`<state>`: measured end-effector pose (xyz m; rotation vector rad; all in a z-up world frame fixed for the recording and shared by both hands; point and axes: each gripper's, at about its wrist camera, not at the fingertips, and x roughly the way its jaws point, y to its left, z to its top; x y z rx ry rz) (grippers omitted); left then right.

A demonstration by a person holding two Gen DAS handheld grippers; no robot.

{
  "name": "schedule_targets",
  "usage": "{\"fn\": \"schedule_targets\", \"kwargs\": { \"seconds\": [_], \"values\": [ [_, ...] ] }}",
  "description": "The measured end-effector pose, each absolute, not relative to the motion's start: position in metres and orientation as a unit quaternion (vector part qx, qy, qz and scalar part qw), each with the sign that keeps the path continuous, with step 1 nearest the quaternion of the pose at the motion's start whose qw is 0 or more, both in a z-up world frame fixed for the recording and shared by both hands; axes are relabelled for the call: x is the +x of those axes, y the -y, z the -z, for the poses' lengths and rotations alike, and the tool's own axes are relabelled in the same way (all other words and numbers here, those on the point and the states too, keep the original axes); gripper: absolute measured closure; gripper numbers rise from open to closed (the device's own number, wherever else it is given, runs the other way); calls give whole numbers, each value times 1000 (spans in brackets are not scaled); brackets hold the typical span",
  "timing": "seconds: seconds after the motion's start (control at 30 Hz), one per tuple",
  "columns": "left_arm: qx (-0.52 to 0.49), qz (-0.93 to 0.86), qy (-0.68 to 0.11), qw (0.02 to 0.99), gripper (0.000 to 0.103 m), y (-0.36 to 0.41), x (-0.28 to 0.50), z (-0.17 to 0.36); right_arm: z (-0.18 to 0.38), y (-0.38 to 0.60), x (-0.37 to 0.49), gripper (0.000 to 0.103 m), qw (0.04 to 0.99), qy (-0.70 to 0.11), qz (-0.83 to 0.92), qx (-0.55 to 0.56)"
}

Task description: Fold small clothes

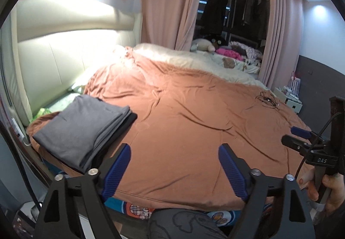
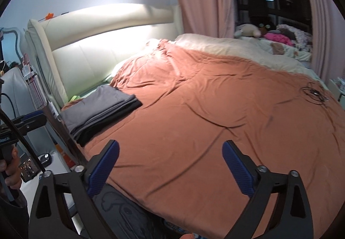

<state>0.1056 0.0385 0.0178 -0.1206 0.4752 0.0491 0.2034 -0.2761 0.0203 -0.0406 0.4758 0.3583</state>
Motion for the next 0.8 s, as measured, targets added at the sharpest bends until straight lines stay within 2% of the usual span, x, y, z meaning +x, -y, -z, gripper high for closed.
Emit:
{"fn": "schedule_targets", "kwargs": {
  "seconds": [0.1,0.4,0.8],
  "values": [
    [-53,-29,-211,976,2,-23,92,-18,-18,282,185,0,959,-225,-170,-20],
    [-46,-44,-174,983,1,13,55,-13,-8,295,141,0,965,-210,-154,-12],
    [-40,-39,-177,983,0,36,31,-1,5,306,106,0,966,-205,-157,2]
  ]
}}
